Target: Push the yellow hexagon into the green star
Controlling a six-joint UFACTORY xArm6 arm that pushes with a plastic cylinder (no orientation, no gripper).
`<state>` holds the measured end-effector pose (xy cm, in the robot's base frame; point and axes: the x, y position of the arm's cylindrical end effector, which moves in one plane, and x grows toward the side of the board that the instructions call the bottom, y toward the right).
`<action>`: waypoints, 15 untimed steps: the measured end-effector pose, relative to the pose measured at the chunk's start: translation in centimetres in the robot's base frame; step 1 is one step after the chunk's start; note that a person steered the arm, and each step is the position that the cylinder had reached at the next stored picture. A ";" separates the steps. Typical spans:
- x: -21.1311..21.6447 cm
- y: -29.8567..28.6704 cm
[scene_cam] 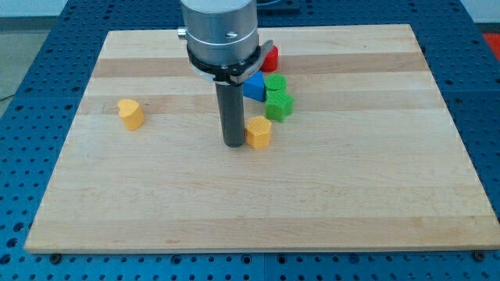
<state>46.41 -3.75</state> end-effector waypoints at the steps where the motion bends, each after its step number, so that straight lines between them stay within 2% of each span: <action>1: -0.1 0.9; 4: 2.4 1.3; 6: -1.2 1.8; 7: -1.1 1.6; 8: 1.3 1.2; 9: 1.8 3.5; 10: 1.1 6.1; 12: -0.9 6.9; 13: 0.7 5.9; 14: 1.2 1.6; 15: -0.1 -0.4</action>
<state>46.27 -4.17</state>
